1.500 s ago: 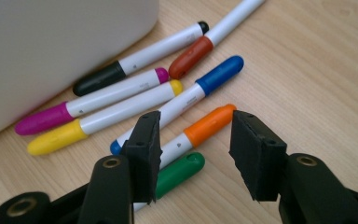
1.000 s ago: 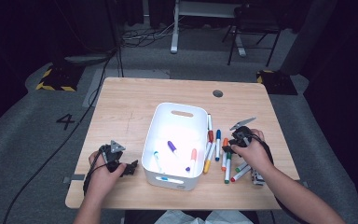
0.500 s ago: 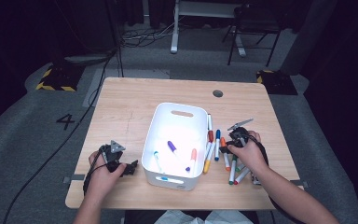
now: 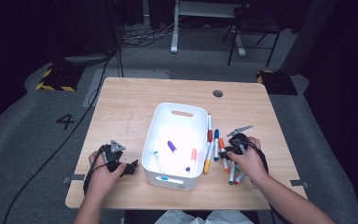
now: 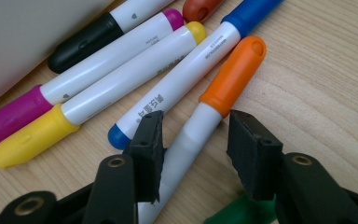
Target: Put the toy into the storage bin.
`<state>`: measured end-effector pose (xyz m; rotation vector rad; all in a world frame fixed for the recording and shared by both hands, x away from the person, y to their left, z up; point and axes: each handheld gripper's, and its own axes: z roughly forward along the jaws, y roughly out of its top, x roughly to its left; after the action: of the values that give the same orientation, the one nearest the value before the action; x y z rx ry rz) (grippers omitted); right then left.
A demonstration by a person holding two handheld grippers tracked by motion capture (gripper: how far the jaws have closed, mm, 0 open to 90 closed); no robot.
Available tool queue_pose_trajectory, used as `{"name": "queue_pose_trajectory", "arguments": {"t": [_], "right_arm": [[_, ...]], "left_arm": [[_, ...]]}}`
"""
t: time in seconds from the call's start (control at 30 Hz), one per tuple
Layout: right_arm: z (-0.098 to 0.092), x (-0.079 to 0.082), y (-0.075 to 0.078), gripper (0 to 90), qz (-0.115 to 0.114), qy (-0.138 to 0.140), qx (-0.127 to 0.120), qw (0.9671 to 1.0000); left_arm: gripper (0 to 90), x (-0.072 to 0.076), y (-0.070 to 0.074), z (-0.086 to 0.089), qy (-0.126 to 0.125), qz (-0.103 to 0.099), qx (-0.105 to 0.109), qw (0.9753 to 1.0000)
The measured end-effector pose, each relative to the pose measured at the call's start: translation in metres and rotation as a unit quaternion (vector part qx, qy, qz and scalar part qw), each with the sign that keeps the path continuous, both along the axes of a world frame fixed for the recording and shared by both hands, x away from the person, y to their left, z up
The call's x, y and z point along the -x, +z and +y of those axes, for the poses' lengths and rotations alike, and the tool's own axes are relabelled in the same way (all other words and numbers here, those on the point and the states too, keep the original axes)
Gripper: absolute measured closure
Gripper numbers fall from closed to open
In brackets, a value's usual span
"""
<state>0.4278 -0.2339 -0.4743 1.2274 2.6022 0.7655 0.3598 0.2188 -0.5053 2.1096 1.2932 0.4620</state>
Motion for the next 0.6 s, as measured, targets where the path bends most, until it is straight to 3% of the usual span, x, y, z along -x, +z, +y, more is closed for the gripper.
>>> {"name": "queue_pose_trajectory", "arguments": {"t": [0.37, 0.6], "right_arm": [[-0.0024, -0.005, -0.0004, 68.9, 0.008, -0.022, -0.025, 0.9994], [-0.0032, -0.0087, -0.0007, 71.1, 0.008, -0.029, -0.029, 0.9991]], "left_arm": [[0.1, -0.0003, 0.0, -0.0001, -0.001, 0.003, 0.001, 1.0], [0.1, -0.0004, 0.0, -0.0001, -0.001, 0.002, 0.001, 1.0]]}}
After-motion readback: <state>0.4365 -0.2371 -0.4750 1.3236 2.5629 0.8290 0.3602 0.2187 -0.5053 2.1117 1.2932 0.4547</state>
